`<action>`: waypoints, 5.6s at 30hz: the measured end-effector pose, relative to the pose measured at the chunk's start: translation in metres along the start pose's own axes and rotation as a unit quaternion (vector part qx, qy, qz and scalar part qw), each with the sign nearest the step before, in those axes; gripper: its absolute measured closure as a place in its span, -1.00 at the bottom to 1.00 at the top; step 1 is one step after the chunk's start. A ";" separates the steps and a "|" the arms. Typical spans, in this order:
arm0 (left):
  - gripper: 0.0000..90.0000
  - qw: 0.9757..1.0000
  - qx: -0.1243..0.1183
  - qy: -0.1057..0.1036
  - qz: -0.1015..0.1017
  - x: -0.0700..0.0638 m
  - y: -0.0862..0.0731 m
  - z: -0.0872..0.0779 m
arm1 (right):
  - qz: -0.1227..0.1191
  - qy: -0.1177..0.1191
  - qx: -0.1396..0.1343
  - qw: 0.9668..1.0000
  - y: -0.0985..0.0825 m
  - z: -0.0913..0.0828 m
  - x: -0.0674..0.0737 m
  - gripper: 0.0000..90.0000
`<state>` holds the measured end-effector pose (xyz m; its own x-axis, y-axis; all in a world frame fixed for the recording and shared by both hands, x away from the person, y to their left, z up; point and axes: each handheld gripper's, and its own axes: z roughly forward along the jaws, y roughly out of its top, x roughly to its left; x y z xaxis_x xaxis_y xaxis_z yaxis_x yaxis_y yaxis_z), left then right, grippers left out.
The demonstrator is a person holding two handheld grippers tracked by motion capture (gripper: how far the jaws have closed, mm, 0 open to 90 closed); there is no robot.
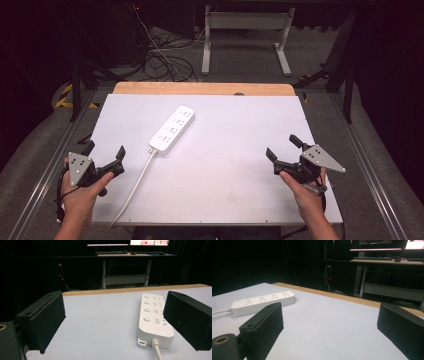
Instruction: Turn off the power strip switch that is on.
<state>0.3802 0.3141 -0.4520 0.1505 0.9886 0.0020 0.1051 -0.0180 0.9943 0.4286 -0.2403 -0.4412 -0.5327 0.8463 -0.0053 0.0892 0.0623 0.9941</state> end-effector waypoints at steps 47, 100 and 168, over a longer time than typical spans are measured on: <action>1.00 0.996 0.046 -0.080 0.007 0.005 0.021 -0.010 | 0.002 0.014 0.005 1.000 -0.001 -0.002 0.002 -0.81; 1.00 0.941 0.261 -0.164 0.138 -0.059 0.053 0.105 | -0.008 0.015 0.023 1.000 -0.005 -0.002 0.002 -0.78; 1.00 0.914 0.369 -0.122 0.113 -0.069 0.020 0.167 | -0.013 0.024 0.030 0.999 -0.004 0.001 0.008 -0.77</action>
<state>0.5359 0.2206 -0.4498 0.4567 0.8855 0.0851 0.6650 -0.4034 0.6285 0.4252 -0.2331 -0.4455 -0.5753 0.8176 -0.0252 0.1237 0.1174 0.9854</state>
